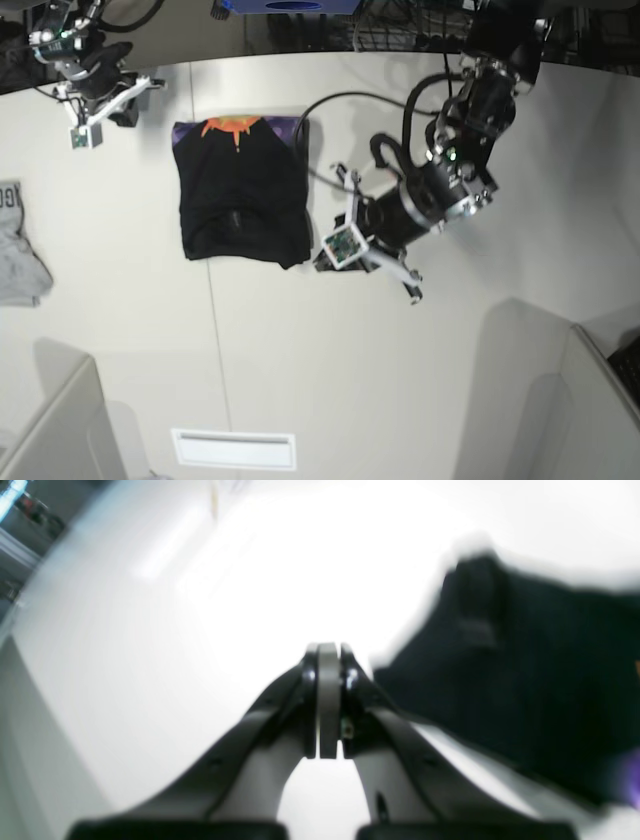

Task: Fold the T-shirt properly

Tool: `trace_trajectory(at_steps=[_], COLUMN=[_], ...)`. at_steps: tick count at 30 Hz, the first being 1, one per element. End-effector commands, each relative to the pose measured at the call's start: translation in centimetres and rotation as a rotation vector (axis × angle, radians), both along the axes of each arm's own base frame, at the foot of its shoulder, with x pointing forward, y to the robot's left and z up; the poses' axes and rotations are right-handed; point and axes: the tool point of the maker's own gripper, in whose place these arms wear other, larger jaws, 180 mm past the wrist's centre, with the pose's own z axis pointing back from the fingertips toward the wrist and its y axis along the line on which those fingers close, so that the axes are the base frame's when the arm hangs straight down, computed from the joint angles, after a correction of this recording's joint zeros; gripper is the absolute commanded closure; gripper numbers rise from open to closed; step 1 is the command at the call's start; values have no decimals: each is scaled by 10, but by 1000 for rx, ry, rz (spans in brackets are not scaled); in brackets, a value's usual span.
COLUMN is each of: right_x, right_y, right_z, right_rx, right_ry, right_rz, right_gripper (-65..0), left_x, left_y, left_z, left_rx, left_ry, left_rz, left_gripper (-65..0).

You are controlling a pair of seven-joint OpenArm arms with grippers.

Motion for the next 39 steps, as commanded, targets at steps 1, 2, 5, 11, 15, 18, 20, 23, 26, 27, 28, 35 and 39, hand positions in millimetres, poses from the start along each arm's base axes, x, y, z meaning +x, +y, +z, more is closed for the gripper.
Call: trace_trajectory(at_steps=[1, 2, 5, 11, 15, 18, 20, 23, 26, 27, 28, 35, 39], right_x=[-5, -13, -39, -123, -160, -188, -206, -234, -256, -262, -267, -308, -325], right_y=[-1, 0, 0, 10, 24, 64, 90, 114, 119, 123, 123, 152, 163], right_z=[5, 3, -5, -21, -26, -37, -50, -81, -116, -129, -141, -209, -227], right_rx=[-9, -7, -6, 13, 50, 146, 216, 299, 337, 350, 355, 364, 308], right_ry=[-6, 12, 81, 293, 388, 477, 552, 663, 770, 788, 803, 894, 846], right_rz=[12, 14, 14, 43, 60, 128, 171, 194, 224, 239, 256, 452, 498], right_gripper=[0, 0, 0, 0, 0, 0, 0, 0, 0, 0, 0, 0, 0], left_x=[-8, -19, -58, -156, -214, -252, -279, -324, -360, -369, -370, -418, -450], left_y=[1, 9, 30, 52, 73, 94, 105, 112, 123, 123, 121, 118, 124], left_z=[0, -13, -45, -95, -123, -133, -137, -146, -171, -186, -201, -300, -342], left_rx=[-35, -43, -60, 1, 102, 136, 157, 173, 191, 183, 167, 39, 70], left_ry=[-6, 21, 98, 269, 403, 506, 577, 698, 822, 861, 881, 963, 1061], left_rz=[-7, 3, 16, -49, -48, -1, 19, 24, 86, 136, 182, 449, 549], left_gripper=[0, 0, 0, 0, 0, 0, 0, 0, 0, 0, 0, 0, 0])
